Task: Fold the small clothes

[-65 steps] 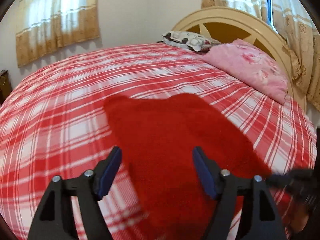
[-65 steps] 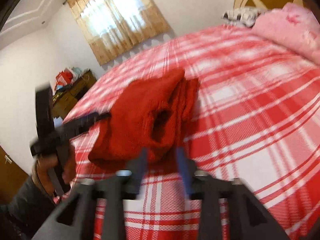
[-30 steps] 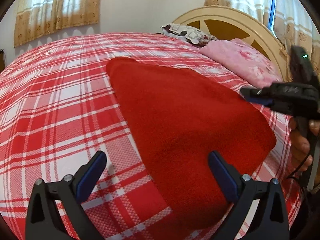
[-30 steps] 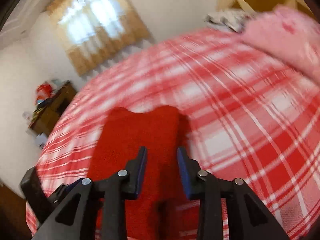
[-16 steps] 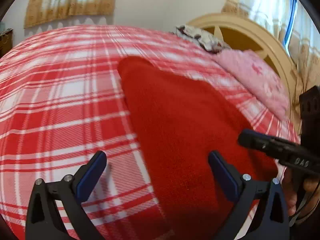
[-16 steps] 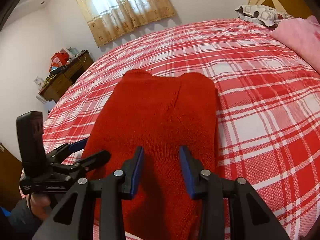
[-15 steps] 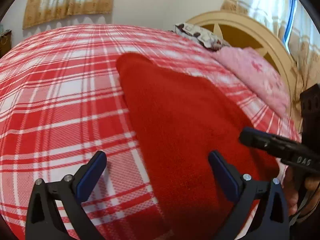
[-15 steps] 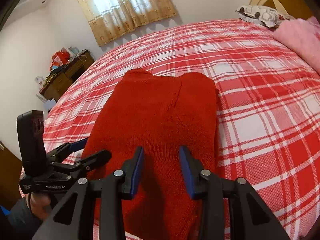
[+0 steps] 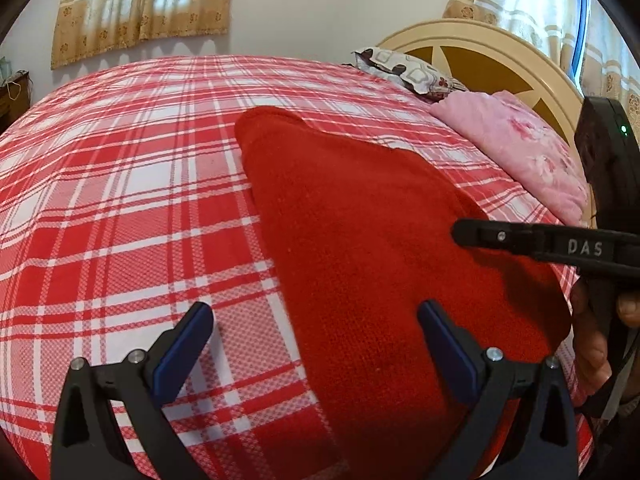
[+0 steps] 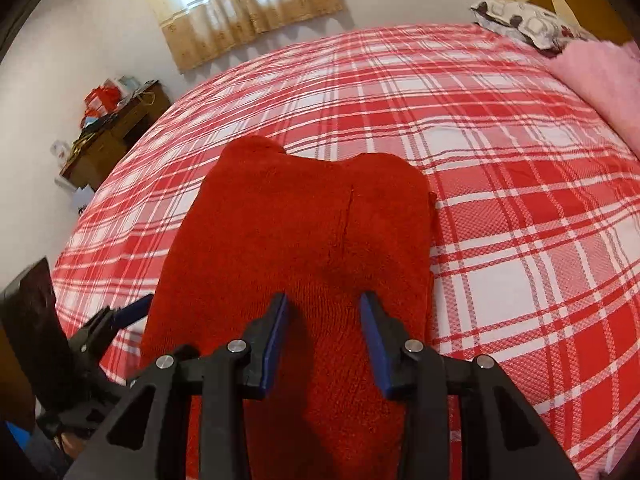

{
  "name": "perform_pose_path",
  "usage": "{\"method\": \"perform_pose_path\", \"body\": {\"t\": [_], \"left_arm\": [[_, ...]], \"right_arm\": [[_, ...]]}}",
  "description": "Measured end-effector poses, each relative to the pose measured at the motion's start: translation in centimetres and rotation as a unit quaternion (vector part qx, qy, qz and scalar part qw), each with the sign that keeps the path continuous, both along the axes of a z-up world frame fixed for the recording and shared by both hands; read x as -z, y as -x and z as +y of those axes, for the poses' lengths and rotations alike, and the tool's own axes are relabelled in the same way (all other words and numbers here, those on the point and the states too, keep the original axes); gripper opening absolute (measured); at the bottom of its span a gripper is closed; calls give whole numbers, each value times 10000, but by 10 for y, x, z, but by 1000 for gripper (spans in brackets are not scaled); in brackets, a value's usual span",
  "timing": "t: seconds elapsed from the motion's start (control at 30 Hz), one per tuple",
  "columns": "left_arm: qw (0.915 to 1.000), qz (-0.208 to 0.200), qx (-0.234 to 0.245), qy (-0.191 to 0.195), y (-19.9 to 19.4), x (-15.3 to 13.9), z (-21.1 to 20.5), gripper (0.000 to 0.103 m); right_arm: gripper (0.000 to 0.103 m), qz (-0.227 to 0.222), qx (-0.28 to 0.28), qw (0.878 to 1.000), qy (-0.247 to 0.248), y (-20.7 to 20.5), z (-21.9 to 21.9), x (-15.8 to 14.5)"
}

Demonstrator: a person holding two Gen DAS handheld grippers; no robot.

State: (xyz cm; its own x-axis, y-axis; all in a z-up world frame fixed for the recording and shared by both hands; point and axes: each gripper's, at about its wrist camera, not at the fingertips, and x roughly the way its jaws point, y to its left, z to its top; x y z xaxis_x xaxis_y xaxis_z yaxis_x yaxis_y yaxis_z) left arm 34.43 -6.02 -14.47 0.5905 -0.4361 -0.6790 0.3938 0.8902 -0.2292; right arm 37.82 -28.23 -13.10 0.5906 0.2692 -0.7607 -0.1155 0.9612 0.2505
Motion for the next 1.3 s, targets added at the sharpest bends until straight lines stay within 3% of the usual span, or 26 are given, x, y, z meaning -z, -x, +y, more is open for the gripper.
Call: {"method": "perform_pose_path", "body": {"t": [0.13,0.2,0.27,0.43,0.53,0.77,1.03,1.13,1.17,1.2,1.27,1.3], "left_arm": [[10000,-1,4,14,0,0,1,103],[10000,20,13,44,-1,0,0,103],[9999,71,69,132,-2,1,2,103],[9993,53,246,276,3,0,3,103],[9981,24,517,327,7,-1,0,103],[9955,398,765,396,-1,5,-7,103],[9947,432,815,461,2,4,-7,103],[9930,492,892,601,0,4,-4,103],[9928,499,893,626,0,4,-4,103],[9927,503,896,627,0,4,-4,102],[9922,518,964,598,2,3,-7,98],[9918,536,995,605,2,3,-9,90]], "right_arm": [[40,-201,76,9986,-480,5,-20,-12],[55,-267,302,9968,-691,0,-39,-14],[63,-227,532,9942,-910,-5,-56,-11],[64,207,673,9869,-1453,-32,-81,15],[75,356,728,9803,-1798,-44,-89,30],[75,436,597,9762,-2038,-66,-86,40],[75,502,309,9730,-2231,-84,-75,47],[71,477,240,9739,-2205,-82,-72,47],[61,493,207,9742,-2191,-82,-71,47],[44,536,155,9729,-2245,-84,-70,49],[35,626,36,9668,-2476,-84,-69,53],[33,590,26,9678,-2448,-82,-68,52]]}}
